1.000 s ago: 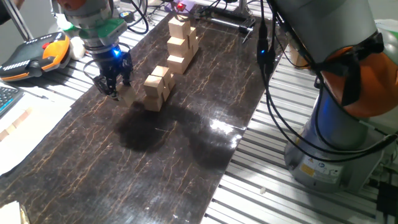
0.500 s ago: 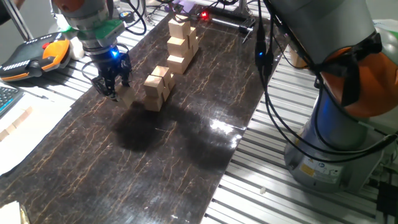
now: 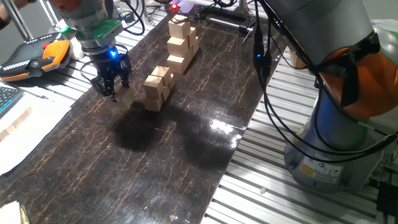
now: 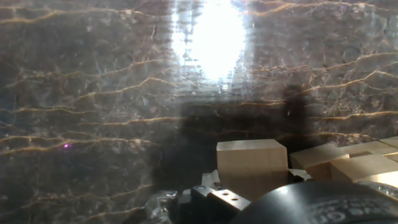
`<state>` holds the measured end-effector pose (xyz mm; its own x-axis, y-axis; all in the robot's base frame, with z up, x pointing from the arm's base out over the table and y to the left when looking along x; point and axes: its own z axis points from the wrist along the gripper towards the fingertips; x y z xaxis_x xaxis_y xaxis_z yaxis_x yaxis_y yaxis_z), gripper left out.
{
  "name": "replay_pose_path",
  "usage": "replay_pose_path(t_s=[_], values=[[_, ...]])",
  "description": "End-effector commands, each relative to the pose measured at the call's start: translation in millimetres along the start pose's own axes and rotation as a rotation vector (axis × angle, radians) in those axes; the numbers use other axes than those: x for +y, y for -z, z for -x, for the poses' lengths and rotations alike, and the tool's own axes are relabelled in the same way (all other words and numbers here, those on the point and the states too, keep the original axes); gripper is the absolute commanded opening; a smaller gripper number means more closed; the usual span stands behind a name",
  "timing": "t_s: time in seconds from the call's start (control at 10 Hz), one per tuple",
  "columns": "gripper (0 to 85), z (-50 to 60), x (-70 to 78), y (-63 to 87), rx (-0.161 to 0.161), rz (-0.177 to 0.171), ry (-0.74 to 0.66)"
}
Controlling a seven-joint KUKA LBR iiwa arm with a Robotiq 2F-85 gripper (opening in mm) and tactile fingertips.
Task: Stack the blocks into a pyramid shape
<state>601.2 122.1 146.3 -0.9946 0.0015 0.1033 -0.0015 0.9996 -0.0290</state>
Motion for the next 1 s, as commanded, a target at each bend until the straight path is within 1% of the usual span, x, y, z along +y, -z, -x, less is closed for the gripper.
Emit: replay_pose_path(t_s=[0.0,0.1,0.2,0.3,0.4,0.5,0.6,0.8,0.9], values=[[34.3,-0.1,0.2,-0.1,0.0,-0.005,-0.006],[35.7,-0.1,0.2,-0.1,-0.001,-0.014,-0.009],[36.0,-1.4,-15.3,6.8,0.001,-0.029,0.014],[33.3,-2.0,-34.8,15.9,0.008,-0.02,0.035],[31.3,-3.1,-53.8,25.0,0.017,0.014,0.045],[31.0,-3.9,-72.5,30.5,0.023,0.004,0.081],[30.7,-6.1,-91.8,32.9,0.014,-0.019,0.11],[30.7,-11.5,-112.3,33.6,0.013,-0.035,0.127],[31.0,-13.5,-120.0,34.9,0.025,-0.023,0.136]])
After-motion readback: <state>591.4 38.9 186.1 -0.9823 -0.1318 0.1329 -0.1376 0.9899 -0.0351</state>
